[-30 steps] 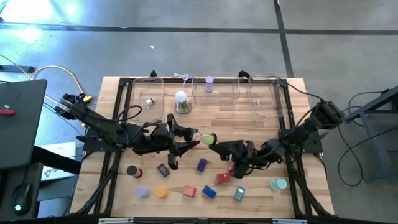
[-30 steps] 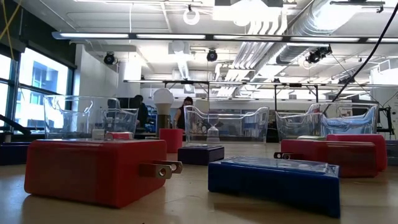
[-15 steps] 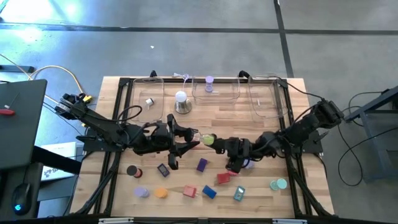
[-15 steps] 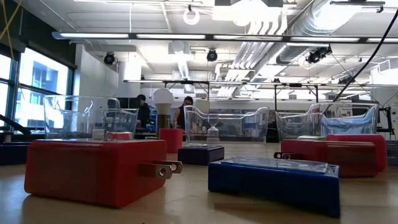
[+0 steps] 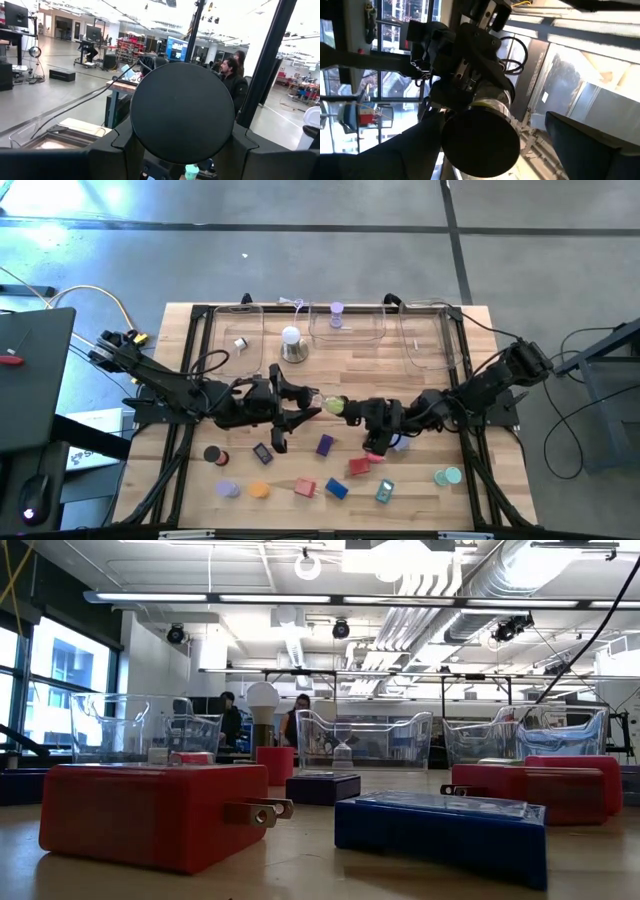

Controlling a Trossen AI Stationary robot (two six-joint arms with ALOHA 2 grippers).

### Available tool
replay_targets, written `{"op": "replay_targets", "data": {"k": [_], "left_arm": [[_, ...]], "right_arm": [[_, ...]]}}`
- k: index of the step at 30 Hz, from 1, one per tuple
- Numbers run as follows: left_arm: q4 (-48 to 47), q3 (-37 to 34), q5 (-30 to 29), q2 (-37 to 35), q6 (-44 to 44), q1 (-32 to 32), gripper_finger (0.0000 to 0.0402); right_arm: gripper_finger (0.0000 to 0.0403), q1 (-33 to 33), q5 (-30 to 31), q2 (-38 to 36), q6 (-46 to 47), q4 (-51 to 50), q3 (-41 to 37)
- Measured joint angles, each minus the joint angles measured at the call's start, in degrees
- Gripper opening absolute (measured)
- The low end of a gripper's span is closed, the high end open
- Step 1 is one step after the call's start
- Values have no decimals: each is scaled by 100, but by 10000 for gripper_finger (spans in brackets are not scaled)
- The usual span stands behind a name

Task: Pick & Place Office items
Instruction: Put the green hourglass into the middle transparent bin

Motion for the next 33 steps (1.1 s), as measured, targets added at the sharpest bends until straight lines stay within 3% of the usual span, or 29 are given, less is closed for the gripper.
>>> {"op": "replay_targets", "data": {"k": [23,27,33], "left_arm": [[159,5,249,316,398,153,170],[210,5,245,316,446,155,170],[263,5,245,316,522,107,170]], "right_arm": [[331,-2,182,7,516,7,-2],[301,15,190,7,524,-13,-2],[221,84,190,7,515,-128,-2]]}}
